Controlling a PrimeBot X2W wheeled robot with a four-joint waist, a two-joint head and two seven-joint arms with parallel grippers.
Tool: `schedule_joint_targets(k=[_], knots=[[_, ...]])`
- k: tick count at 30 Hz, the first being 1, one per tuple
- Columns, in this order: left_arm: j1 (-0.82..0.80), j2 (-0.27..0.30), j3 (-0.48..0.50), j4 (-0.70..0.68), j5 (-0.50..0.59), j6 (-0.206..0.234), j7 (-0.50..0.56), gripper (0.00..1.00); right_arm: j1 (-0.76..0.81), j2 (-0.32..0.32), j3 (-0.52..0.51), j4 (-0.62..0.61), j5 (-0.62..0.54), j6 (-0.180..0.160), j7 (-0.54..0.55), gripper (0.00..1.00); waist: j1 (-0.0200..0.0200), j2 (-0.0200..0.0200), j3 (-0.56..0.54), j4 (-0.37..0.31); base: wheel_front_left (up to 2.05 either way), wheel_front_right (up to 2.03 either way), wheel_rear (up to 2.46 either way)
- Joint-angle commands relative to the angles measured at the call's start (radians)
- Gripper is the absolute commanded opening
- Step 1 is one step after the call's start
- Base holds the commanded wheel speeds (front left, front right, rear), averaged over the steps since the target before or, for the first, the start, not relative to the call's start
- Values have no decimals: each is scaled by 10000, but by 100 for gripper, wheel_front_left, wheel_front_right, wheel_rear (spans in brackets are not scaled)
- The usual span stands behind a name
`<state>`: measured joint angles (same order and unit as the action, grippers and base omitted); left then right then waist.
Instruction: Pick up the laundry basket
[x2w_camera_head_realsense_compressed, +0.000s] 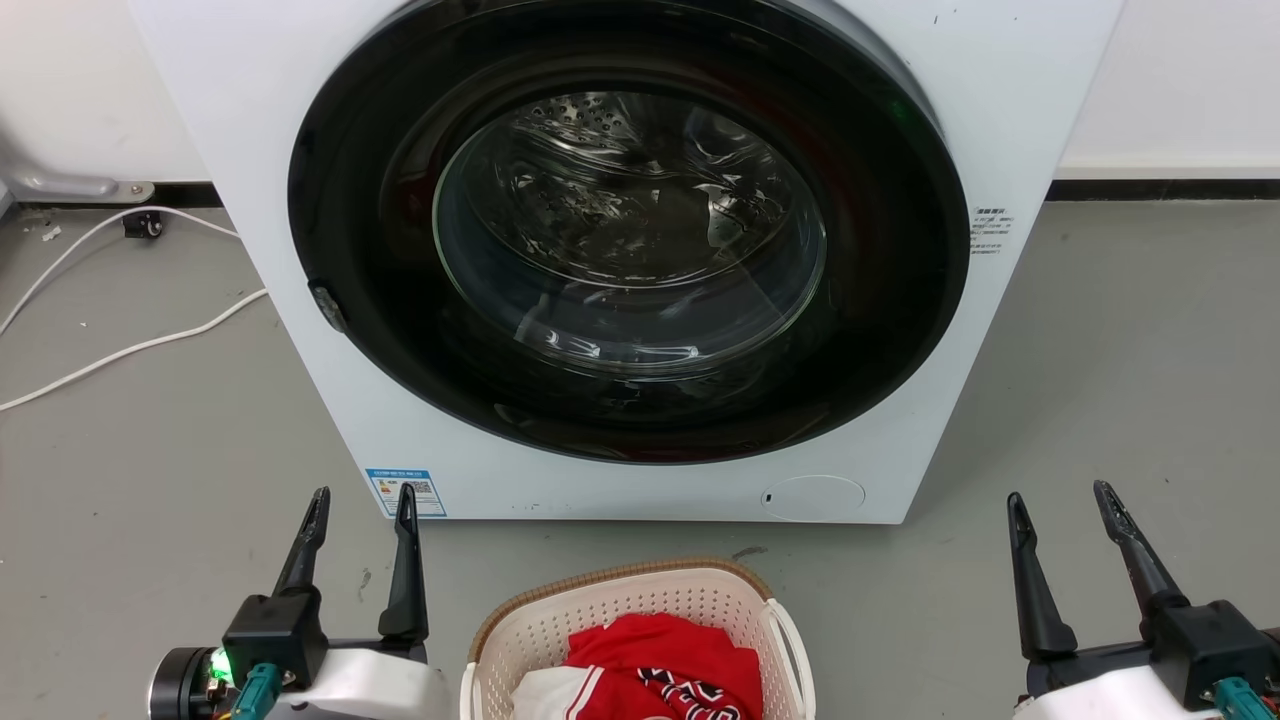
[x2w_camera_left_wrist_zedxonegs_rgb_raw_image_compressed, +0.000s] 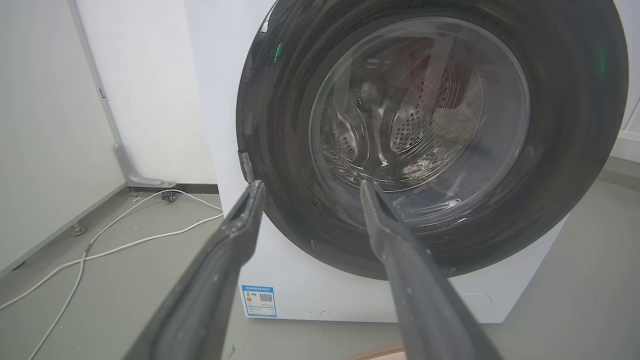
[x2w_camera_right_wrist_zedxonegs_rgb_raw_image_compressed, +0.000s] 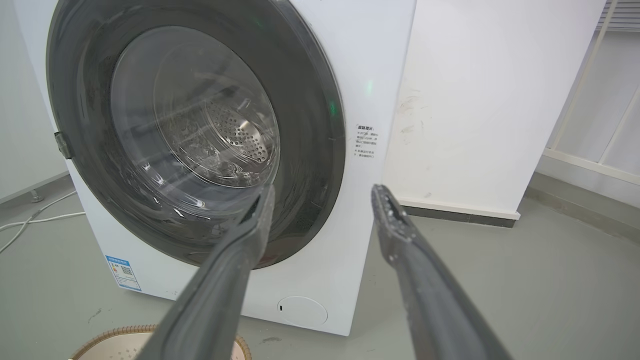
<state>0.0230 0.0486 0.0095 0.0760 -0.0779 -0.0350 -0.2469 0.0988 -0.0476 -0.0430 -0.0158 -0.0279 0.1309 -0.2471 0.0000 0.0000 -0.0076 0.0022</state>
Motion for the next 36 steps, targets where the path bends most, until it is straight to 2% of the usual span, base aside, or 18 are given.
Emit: schedule_joint_targets(k=[1, 8, 28, 36], knots=[[102, 28, -9, -65, 168, 11, -81, 100, 106, -43, -11, -90, -175, -3, -79, 100, 0, 0, -3, -2, 0, 0, 0], [176, 30, -36, -78, 648, 77, -199, 100, 178, -45, -16, -185, -510, -3, -198, 100, 0, 0, -35, -13, 0, 0, 0], [224, 28, 77, 37, 506, 112, -189, 100, 160, -43, -81, -65, 91, -3, -186, 100, 0, 0, -76, -25, 0, 0, 0], [53, 28, 216, 509, 253, 2, -189, 100, 51, -40, 234, 202, 236, -3, -186, 100, 0, 0, 13, -24, 0, 0, 0]])
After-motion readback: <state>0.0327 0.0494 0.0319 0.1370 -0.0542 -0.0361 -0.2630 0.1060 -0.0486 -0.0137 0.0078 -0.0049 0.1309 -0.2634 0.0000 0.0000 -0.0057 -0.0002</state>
